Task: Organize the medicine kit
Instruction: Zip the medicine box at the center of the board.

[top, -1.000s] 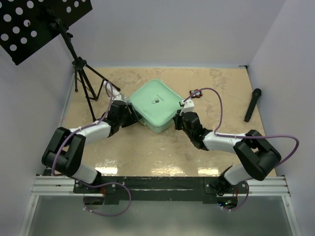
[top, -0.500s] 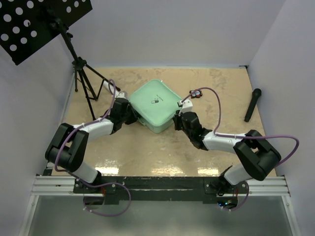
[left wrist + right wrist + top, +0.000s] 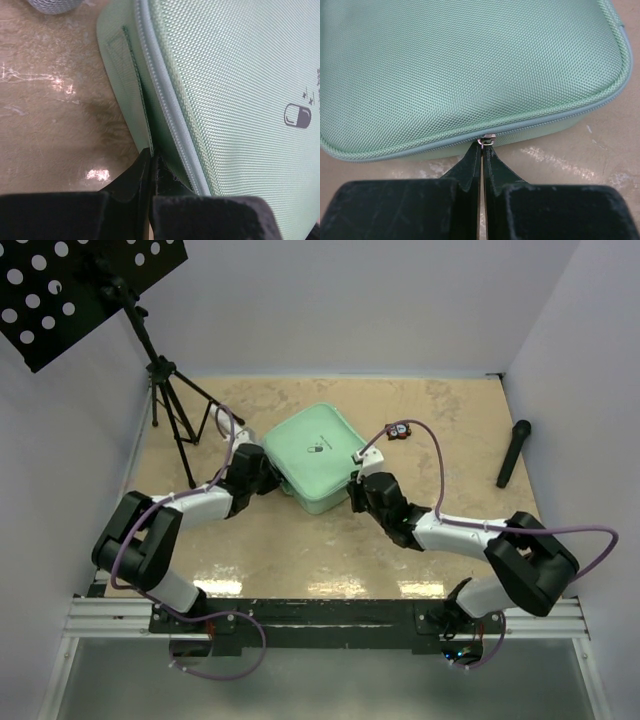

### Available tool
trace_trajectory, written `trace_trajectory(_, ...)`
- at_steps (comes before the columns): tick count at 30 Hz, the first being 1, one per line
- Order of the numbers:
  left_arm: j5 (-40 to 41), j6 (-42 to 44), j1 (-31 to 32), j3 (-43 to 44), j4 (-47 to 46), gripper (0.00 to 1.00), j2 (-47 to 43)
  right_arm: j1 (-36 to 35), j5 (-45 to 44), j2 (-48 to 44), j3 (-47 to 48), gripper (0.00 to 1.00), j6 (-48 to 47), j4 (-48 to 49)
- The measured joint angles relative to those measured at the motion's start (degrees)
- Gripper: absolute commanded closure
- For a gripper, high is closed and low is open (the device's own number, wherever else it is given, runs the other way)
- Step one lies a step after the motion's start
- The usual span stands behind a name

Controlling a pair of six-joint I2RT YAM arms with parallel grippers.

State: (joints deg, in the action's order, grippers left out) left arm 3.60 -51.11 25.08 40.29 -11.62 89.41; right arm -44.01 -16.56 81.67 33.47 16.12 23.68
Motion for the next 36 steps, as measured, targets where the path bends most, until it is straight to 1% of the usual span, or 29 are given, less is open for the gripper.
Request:
trace_trajectory(8, 5.42, -4.11, 0.57, -1.88, -1.66, 1.00, -0.94, -4.42, 1.70, -0.87, -0.20, 1.00, -1.31, -2.12)
trace_trajectory(16, 9.16, -6.67, 0.98, -3.54, -1.92, 1.00, -2.56, -7.63, 6.86, -0.85, -0.42, 1.00, -2.27, -1.40)
trace_trajectory(22, 11.69, -7.85, 2.05, -3.56, -1.20, 1.00, -2.84, -10.03, 9.16, -0.24, -0.42, 1.00, -2.56, -0.04)
trace_trajectory(28, 13.51, -9.25, 3.34, -4.24, -0.85, 1.00, -3.63, -12.63, 10.93, 2.08, 0.02, 1.00, -2.71, 2.51)
trace_trajectory(36, 15.52, -10.78, 4.44, -4.52, -0.50, 1.00, -3.87, -15.82, 11.67, 6.88, 3.23, 1.00, -2.25, 4.66)
